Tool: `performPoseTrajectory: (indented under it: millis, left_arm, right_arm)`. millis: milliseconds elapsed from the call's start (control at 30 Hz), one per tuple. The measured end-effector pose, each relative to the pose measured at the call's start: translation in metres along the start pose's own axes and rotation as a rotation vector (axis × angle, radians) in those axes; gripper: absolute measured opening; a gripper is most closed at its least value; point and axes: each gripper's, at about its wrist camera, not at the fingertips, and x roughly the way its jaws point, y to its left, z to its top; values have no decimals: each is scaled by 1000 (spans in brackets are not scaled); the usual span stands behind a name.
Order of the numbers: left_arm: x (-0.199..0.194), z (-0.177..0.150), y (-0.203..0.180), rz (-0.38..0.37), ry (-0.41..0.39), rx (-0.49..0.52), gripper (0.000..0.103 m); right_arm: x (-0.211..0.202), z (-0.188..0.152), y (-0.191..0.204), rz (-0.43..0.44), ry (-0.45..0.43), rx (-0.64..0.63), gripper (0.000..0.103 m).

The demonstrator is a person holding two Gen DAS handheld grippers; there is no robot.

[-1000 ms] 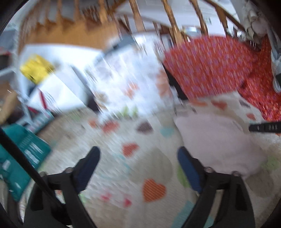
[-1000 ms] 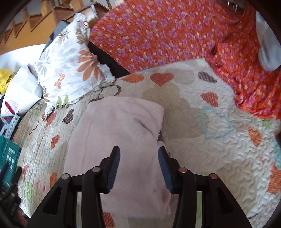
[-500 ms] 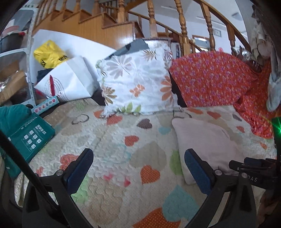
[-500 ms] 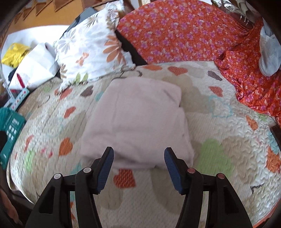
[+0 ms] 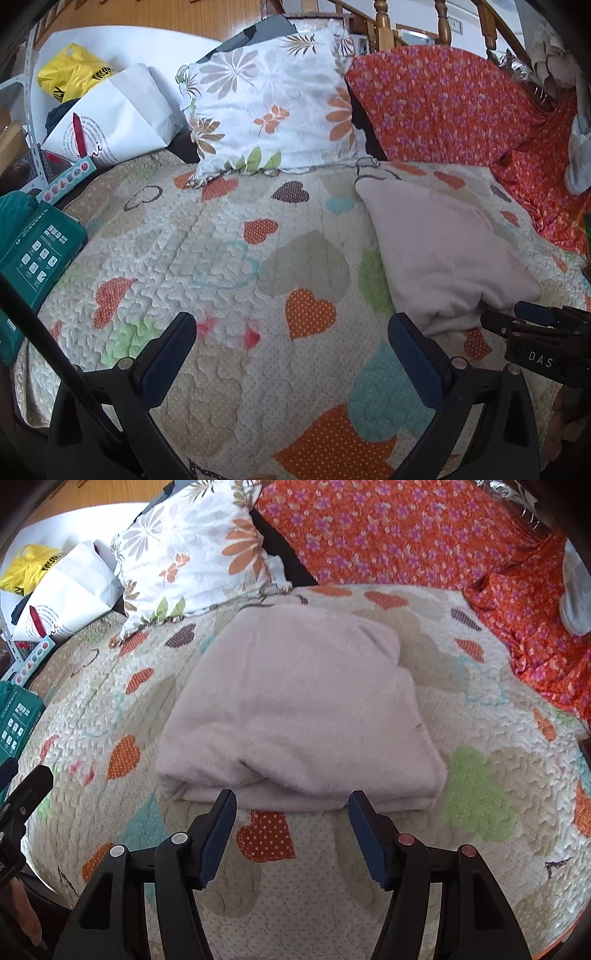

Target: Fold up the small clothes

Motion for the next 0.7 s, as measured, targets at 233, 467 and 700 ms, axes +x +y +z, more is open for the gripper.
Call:
performPoseTrajectory:
  millis: [233,467,700]
  left_arm:
    - [13,-2,0,-23,81,-33,103]
    - [19,-4,0,-24,118,-44,103]
    - [27,-6,5,-40,164,-81,103]
  right_arm:
    - [4,-3,8,-3,11,-34,70]
    - [6,-6,16,-17,23,-69,71]
    - [8,-8,20,-24,31,-88,71]
